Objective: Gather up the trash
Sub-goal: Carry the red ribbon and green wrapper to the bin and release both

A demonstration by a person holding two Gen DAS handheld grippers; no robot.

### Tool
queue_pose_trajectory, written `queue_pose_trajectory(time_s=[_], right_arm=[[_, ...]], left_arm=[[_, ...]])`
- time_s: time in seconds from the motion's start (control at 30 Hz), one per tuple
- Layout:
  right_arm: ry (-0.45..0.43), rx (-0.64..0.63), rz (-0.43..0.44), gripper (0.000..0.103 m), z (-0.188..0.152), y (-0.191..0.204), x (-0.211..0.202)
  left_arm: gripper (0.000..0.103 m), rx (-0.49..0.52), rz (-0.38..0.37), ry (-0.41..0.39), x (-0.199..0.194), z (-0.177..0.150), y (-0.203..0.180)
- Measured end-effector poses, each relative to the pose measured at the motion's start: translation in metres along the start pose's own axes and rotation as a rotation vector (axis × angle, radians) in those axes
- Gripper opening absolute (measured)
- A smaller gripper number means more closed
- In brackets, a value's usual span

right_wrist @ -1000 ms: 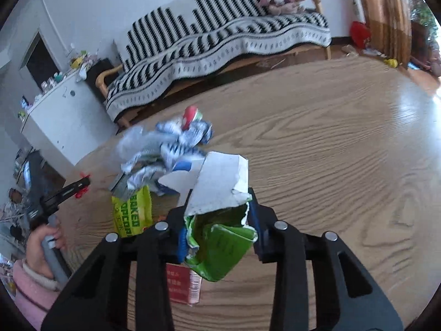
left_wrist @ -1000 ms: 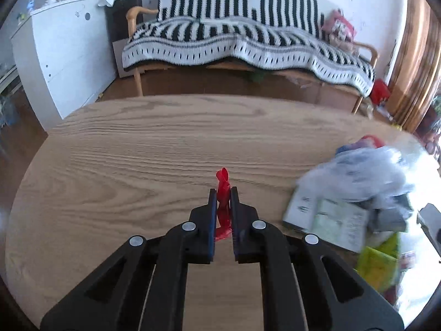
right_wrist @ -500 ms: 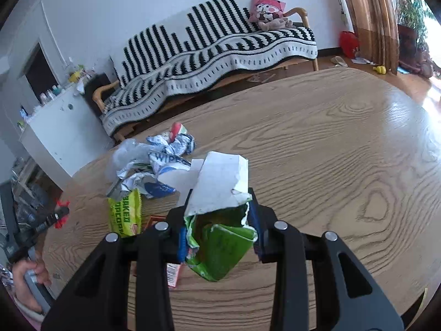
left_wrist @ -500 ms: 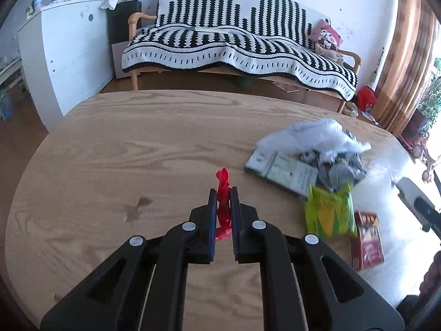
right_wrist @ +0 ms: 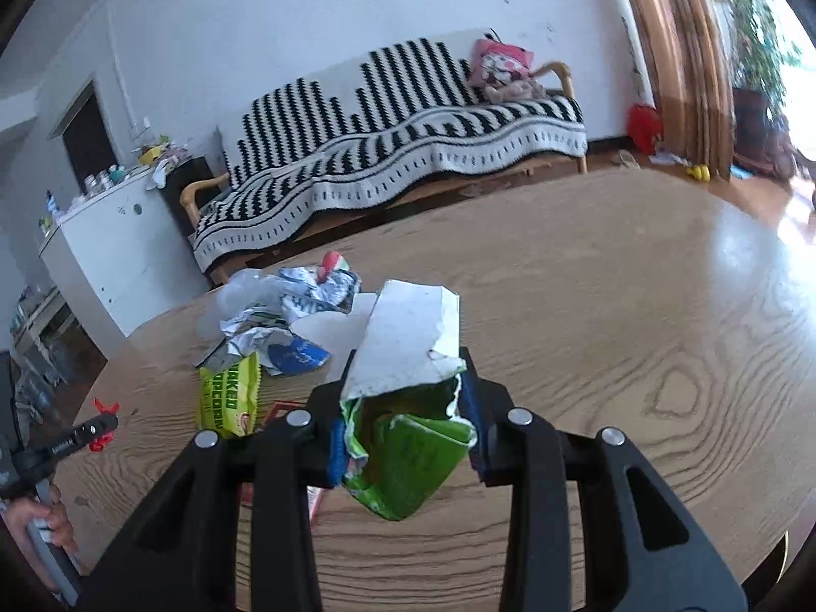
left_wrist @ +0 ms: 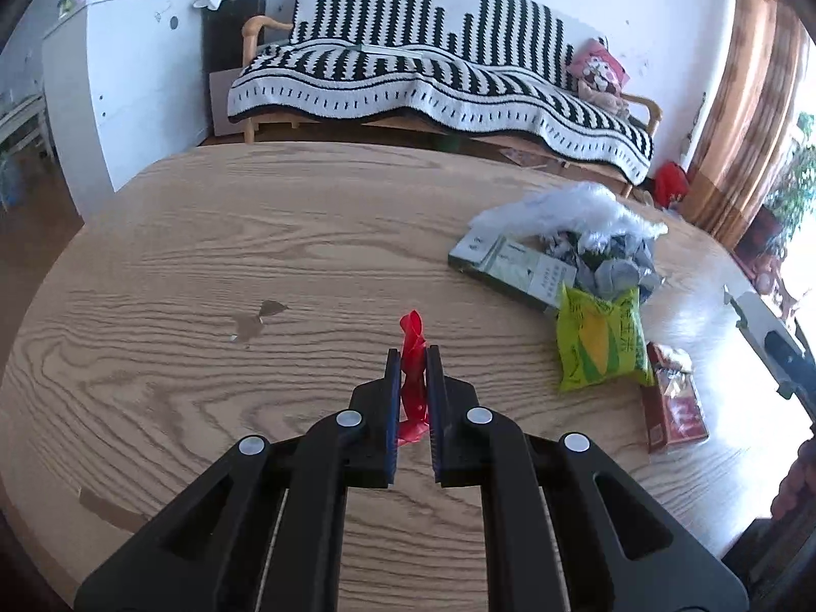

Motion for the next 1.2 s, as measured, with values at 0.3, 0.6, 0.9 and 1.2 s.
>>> queue_pose_trajectory(time_s=[0.3, 0.6, 0.9, 1.2], right_arm=[[0.027, 0.100, -0.026, 0.035, -0.003, -0.018, 0.003], [0.037, 0.128, 0.004, 0.035, -0.002, -0.011, 0.000], [-0.026, 0.229, 0.077, 0.035, 0.015, -0.051, -0.069], [-0.169, 0.357, -0.170, 0.037, 0.011, -0.209, -0.215]], left_arm=[[0.009, 0.023, 0.012, 0.046, 0.010, -0.007, -0.004], [0.008, 0.045, 0.003, 0.006, 0.000, -0.006, -0.023], [0.009, 0.210, -0.253, -0.031, -0.049, 0.001, -0.173], [0.008, 0.411, -0.725, 0.201, -0.090, -0.081, -0.394]])
Point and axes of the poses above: each gripper's, at about its wrist camera, not at the fingertips, and x roughly the way its jaws point, y to its left, z to its top, the point moved 2 cm from there along x, roughly the way its jaws point, and after that the axes turned 3 degrees about x, right-handed, at the moved point
